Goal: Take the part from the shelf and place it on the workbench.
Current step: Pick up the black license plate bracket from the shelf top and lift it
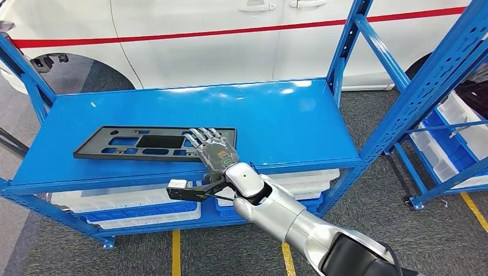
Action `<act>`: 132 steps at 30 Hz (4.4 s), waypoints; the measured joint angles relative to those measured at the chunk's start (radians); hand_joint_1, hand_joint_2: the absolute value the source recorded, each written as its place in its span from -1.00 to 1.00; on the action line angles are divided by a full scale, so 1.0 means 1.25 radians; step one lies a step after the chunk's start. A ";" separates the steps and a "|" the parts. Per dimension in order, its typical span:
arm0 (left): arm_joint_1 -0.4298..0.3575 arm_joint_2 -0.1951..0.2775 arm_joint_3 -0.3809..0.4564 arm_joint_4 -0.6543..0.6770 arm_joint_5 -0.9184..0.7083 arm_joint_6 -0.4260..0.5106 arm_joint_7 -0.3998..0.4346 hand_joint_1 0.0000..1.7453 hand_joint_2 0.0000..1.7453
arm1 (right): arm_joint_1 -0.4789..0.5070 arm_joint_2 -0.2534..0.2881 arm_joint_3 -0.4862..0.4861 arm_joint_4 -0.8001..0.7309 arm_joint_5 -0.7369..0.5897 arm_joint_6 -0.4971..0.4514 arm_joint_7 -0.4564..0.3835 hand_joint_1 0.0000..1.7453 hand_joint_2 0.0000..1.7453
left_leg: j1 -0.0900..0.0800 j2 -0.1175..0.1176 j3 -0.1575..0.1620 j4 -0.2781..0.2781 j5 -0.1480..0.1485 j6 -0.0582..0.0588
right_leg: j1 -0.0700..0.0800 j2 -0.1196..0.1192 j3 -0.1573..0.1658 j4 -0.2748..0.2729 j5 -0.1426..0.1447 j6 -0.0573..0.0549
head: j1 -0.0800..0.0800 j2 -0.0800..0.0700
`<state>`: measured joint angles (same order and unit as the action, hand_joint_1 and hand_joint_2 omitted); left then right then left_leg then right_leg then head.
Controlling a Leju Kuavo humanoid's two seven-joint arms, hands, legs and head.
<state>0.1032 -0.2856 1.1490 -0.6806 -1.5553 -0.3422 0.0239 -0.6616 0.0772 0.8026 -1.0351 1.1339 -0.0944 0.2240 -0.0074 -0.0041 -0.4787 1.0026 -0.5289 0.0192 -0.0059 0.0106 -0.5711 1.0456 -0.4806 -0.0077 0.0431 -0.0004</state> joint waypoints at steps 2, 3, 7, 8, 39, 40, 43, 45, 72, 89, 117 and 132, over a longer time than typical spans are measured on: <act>0.000 0.000 0.000 0.000 0.000 0.000 0.000 -1.00 -1.00 | 0.001 0.000 0.000 0.005 0.002 -0.001 0.000 -1.00 1.00 | 0.000 0.000 0.000 0.000 0.000 0.000 | 0.000 0.000 0.000 0.000 0.000 0.000 | 0.000 0.000; 0.000 0.000 0.000 0.000 0.000 0.000 0.000 -1.00 -1.00 | 0.001 0.000 0.000 0.007 0.002 -0.001 0.000 -1.00 1.00 | 0.000 0.000 0.000 0.000 0.000 0.000 | 0.000 0.000 0.000 0.000 0.000 0.000 | 0.000 0.000; 0.000 0.000 0.000 0.000 0.000 -0.001 0.000 -1.00 -1.00 | 0.002 0.003 0.000 0.015 0.003 -0.001 -0.003 -1.00 1.00 | 0.000 0.000 0.000 0.000 0.000 0.000 | 0.000 0.000 0.000 0.000 0.000 0.000 | 0.000 0.000; 0.000 0.000 0.000 0.000 0.000 -0.002 0.001 -1.00 -1.00 | 0.002 0.004 0.000 0.017 0.003 -0.001 -0.005 -1.00 1.00 | 0.000 0.000 0.000 0.000 0.000 0.000 | 0.000 0.000 0.000 0.000 0.000 0.000 | 0.000 0.000; -0.008 0.005 -0.014 0.016 0.000 0.009 0.001 -1.00 -1.00 | 0.017 0.035 0.000 0.022 0.014 0.011 -0.027 -1.00 -1.00 | 0.012 0.005 0.046 -0.018 -0.039 -0.014 | -0.002 -0.005 -0.062 0.005 0.044 -0.002 | 0.002 0.000; -0.009 0.006 -0.014 0.017 0.000 0.011 0.001 -1.00 -1.00 | 0.015 0.036 0.000 0.022 0.014 0.011 -0.030 -1.00 -0.50 | 0.013 0.006 0.043 -0.002 -0.049 -0.018 | -0.004 -0.004 -0.055 0.001 0.041 -0.007 | 0.001 0.000; -0.009 0.009 -0.016 0.019 0.000 0.015 -0.001 -1.00 -1.00 | 0.011 0.038 0.000 0.021 0.014 0.017 -0.038 -1.00 1.00 | 0.015 0.006 -0.046 0.146 -0.099 -0.029 | -0.006 -0.006 -0.035 -0.006 0.031 -0.017 | 0.001 0.000; -0.009 0.010 -0.017 0.020 0.000 0.015 -0.003 -1.00 -1.00 | 0.012 0.038 0.000 0.022 0.011 0.025 -0.045 -1.00 1.00 | 0.015 0.006 -0.119 0.229 -0.100 -0.031 | -0.005 -0.005 -0.027 -0.006 0.023 -0.018 | 0.001 0.000; -0.010 0.019 -0.012 0.024 0.000 0.000 -0.021 -1.00 -1.00 | -0.007 0.034 0.018 0.041 0.079 0.048 -0.028 -1.00 1.00 | 0.006 0.000 -0.085 0.016 0.064 -0.005 | 0.000 -0.004 0.009 -0.017 0.000 0.004 | 0.002 0.000; -0.016 0.019 0.018 0.027 0.000 -0.001 -0.028 -1.00 -1.00 | -0.011 0.027 0.021 0.153 0.159 -0.026 0.026 1.00 1.00 | 0.007 0.000 -0.085 0.016 0.064 -0.005 | 0.002 -0.004 0.008 -0.016 0.000 0.003 | 0.002 0.000; -0.031 0.026 0.048 0.070 0.000 0.025 -0.036 -1.00 1.00 | -0.017 0.026 0.005 0.173 0.147 -0.050 -0.012 1.00 1.00 | 0.007 0.001 -0.084 0.016 0.064 -0.004 | 0.002 -0.004 0.010 -0.016 0.000 0.003 | 0.002 0.000; -0.005 -0.013 0.060 -0.054 0.000 -0.008 -0.030 -1.00 1.00 | 0.034 -0.074 -0.028 -0.069 0.245 -0.139 -0.061 1.00 1.00 | 0.008 0.003 -0.079 -0.003 0.080 0.021 | -0.003 -0.004 0.008 -0.015 -0.005 0.025 | 0.002 0.000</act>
<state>0.0973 -0.3017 1.2245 -0.7478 -1.5556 -0.3517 -0.0133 -0.6193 -0.0153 0.7673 -1.1219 1.4402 -0.2681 0.1484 0.0026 -0.0006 -0.5769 0.9983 -0.4284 0.0457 -0.0091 0.0060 -0.5611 1.0266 -0.4873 0.0233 0.0451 -0.0004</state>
